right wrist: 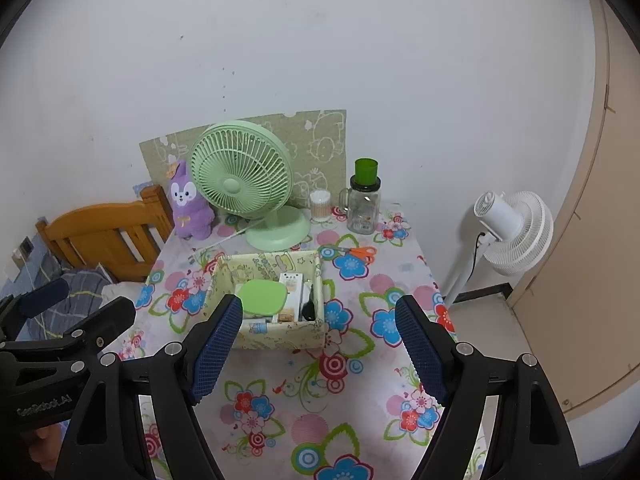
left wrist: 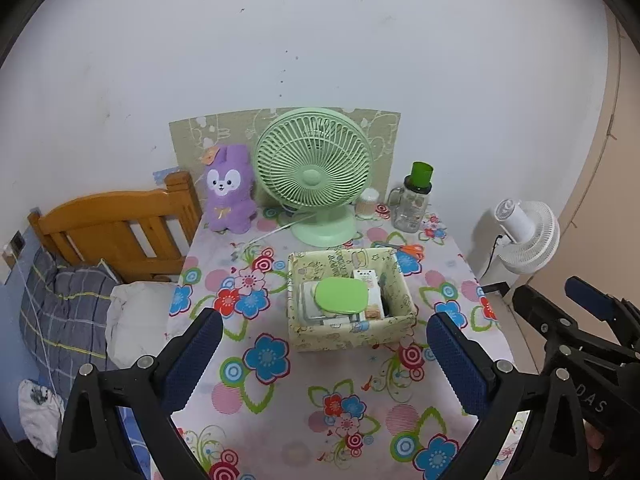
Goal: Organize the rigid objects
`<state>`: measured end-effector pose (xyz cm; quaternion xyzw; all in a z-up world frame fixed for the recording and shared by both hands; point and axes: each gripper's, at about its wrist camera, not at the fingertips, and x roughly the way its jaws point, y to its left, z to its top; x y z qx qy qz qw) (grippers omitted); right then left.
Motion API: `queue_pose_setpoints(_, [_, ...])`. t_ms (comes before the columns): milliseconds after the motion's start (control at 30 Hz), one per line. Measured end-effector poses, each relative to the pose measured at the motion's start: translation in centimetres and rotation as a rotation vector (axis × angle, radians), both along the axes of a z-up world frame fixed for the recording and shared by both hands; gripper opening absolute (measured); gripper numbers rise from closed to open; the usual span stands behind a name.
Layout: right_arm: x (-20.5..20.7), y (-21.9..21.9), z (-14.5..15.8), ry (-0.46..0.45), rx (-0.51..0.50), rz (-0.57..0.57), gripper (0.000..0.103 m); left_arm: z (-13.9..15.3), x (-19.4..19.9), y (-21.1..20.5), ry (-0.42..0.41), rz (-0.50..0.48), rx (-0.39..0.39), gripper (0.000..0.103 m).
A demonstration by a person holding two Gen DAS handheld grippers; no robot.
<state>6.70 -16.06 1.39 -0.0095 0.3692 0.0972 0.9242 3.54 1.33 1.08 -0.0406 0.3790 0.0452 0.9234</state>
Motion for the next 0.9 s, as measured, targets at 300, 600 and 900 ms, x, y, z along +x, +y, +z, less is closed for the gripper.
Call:
queue_pose_setpoints(300, [0.15, 0.35, 0.00, -0.002, -0.002, 0.007, 0.081, -0.07, 0.01, 0.18, -0.010, 0.010, -0.013, 0.103])
queue_pose_setpoints(600, [0.57, 0.42, -0.27, 0.007, -0.001, 0.011, 0.081, -0.02, 0.25, -0.16, -0.012, 0.015, 0.013, 0.103])
queue_pose_setpoints(900, [0.60, 0.36, -0.28, 0.005, -0.001, 0.005, 0.081, -0.14, 0.32, -0.21, -0.012, 0.013, 0.014, 0.103])
